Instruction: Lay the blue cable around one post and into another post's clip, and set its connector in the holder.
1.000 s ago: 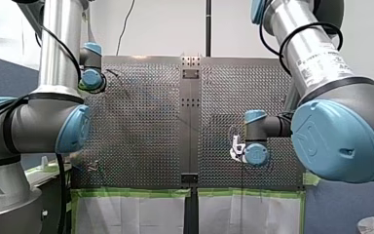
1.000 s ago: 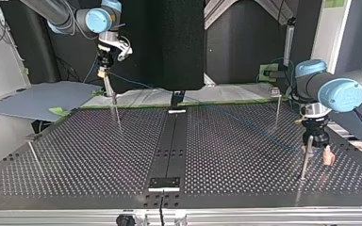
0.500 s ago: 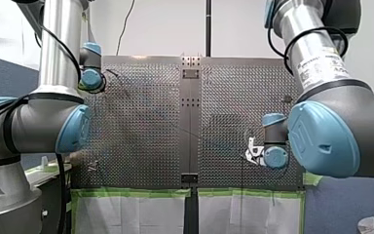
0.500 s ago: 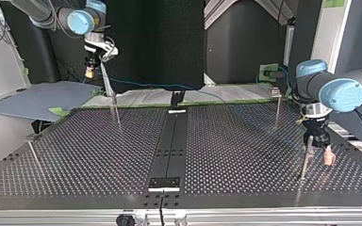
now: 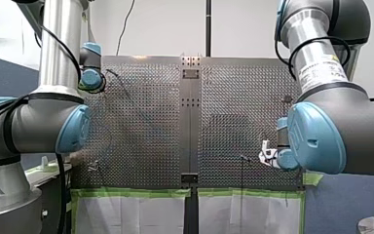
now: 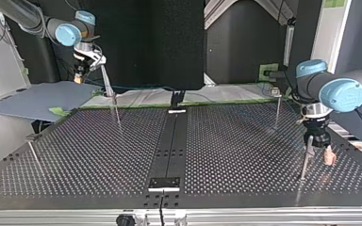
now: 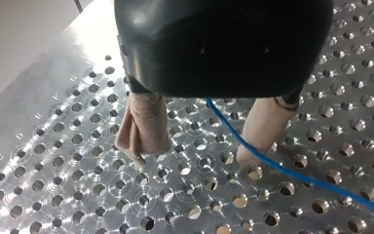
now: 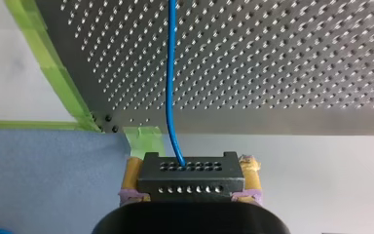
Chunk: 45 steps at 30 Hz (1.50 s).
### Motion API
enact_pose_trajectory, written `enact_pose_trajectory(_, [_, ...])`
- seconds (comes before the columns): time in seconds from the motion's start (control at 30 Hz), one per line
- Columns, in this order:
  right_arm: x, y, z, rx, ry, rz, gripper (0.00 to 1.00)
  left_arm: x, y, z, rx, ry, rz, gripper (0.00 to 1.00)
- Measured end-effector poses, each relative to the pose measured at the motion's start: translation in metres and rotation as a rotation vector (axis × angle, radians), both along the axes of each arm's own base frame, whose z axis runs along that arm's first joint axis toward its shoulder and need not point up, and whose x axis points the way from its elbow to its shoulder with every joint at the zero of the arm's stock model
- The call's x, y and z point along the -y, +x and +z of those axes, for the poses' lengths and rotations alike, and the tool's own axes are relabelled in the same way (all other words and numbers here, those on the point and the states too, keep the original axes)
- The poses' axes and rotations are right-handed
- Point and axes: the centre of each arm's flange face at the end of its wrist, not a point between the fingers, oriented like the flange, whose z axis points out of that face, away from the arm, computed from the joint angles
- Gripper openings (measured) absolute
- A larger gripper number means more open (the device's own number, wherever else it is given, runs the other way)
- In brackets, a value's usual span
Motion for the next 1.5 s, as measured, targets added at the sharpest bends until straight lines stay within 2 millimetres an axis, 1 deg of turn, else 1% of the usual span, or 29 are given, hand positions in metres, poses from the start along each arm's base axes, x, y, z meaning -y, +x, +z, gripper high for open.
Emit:
enact_pose_trajectory(0.1, [0.004,-0.003,-0.003,-0.014,0.001,0.002,0.00,0.000,0.000,0.000,0.000,0.001,0.001,1.00])
enact_pose_trajectory(0.27, [0.011,0.000,-0.002,-0.022,-0.005,0.039,0.00,0.000,0.000,0.000,0.000,0.001,0.001,1.00])
enact_pose_trajectory(0.7, [0.019,0.007,-0.002,-0.027,-0.008,0.140,0.00,-0.001,0.000,0.000,0.001,-0.001,0.001,1.00])
enact_pose_trajectory(0.93, [0.024,-0.005,-0.004,-0.033,0.027,0.162,0.00,-0.001,0.000,0.000,0.001,-0.001,0.000,1.00])
enact_pose_trajectory(1.17, [0.031,-0.016,-0.017,-0.044,0.056,0.157,0.00,0.000,0.000,0.000,-0.001,0.000,0.001,1.00])
enact_pose_trajectory(1.5, [0.045,-0.022,-0.014,-0.011,0.002,0.187,0.00,-0.001,0.000,0.000,-0.001,-0.001,0.002,1.00])
